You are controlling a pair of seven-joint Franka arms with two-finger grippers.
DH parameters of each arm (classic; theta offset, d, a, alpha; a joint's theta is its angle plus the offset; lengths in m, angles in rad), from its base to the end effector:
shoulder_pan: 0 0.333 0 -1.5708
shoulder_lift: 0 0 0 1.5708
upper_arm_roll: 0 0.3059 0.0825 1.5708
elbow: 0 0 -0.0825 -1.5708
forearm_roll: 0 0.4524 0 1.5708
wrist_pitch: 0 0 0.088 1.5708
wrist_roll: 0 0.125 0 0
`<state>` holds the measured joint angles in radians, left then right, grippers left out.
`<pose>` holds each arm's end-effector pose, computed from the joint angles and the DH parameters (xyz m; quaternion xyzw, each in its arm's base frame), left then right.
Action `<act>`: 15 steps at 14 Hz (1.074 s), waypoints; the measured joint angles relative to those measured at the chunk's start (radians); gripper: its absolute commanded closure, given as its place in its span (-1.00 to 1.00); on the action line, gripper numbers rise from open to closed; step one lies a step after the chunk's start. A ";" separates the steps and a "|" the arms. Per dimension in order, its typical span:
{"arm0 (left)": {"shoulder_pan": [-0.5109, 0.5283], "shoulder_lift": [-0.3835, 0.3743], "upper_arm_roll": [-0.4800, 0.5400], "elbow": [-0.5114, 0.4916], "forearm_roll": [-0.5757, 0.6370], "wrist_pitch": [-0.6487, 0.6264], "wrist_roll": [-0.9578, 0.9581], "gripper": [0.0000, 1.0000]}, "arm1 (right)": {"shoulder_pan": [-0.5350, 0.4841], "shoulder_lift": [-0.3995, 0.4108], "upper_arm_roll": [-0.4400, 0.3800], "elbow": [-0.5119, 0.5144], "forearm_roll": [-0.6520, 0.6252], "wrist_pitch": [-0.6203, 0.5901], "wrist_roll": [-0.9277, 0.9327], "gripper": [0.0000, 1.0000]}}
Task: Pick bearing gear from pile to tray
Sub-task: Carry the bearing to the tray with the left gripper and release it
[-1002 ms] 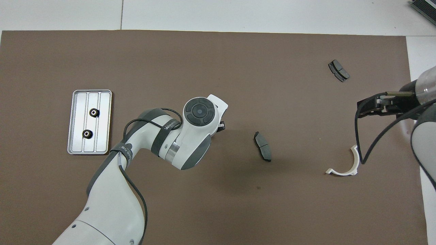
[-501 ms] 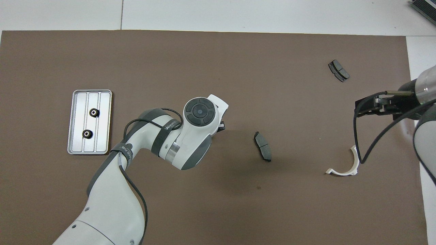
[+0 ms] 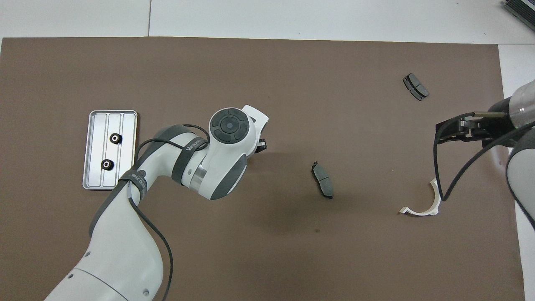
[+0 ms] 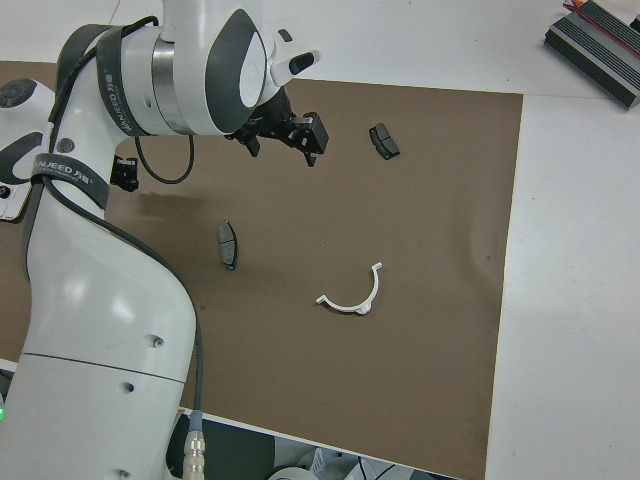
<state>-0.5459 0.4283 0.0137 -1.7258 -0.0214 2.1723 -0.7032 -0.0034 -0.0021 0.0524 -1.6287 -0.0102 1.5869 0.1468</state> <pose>0.6156 -0.3645 0.2733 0.9958 0.0907 0.0039 0.0102 0.6204 0.0292 0.5678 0.9986 -0.0487 -0.0193 0.0071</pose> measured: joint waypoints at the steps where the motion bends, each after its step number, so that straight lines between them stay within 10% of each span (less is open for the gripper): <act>1: 0.035 -0.012 0.001 0.008 0.000 -0.026 0.045 0.83 | 0.000 0.000 0.000 0.000 0.000 0.000 0.000 -1.00; 11: 0.446 -0.136 0.007 -0.067 0.000 -0.193 0.819 0.81 | -0.001 0.000 0.000 0.002 0.001 0.004 0.000 -1.00; 15: 0.525 -0.161 0.008 -0.162 0.000 -0.151 0.951 0.52 | -0.001 0.000 0.000 0.002 0.001 0.004 0.000 -1.00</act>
<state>-0.0214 0.2670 0.0221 -1.8881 -0.0218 2.0215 0.2479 -0.0039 -0.0023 0.0523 -1.6263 -0.0094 1.5907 0.1468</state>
